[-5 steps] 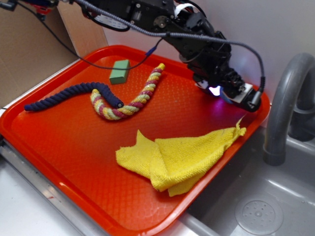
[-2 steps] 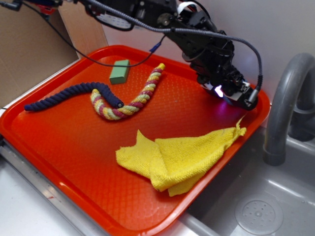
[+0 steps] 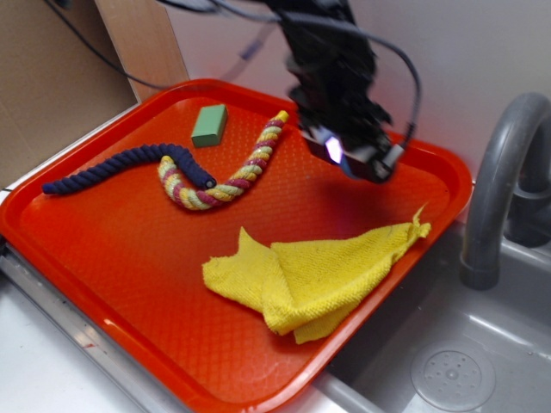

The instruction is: Grab the blue ball.

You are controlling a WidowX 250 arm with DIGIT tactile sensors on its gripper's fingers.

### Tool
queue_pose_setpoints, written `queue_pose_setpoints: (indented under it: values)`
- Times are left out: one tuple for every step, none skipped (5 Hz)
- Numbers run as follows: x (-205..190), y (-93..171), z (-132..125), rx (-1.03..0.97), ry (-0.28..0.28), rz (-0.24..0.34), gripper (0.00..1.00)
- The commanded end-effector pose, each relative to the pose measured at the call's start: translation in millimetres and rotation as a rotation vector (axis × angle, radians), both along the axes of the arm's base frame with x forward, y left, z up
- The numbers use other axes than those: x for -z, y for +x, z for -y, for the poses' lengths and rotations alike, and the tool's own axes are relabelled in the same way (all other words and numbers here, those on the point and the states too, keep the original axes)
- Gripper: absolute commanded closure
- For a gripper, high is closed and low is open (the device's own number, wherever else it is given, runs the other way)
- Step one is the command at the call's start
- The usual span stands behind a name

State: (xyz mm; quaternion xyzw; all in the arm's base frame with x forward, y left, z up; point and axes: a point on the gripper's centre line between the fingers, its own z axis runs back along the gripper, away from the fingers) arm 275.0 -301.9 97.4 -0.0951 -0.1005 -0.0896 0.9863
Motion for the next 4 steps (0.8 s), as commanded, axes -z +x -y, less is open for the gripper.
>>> queue_pose_setpoints:
  values:
    - [-100, -50, -88, -0.232, -0.055, -0.011, 1.00]
    - [-126, -81, -135, -0.339, -0.056, 0.002, 1.00]
    - [-145, -98, -166, -0.419, -0.028, 0.033, 1.00]
    - [-145, -98, -175, -0.462, -0.047, 0.071, 1.00]
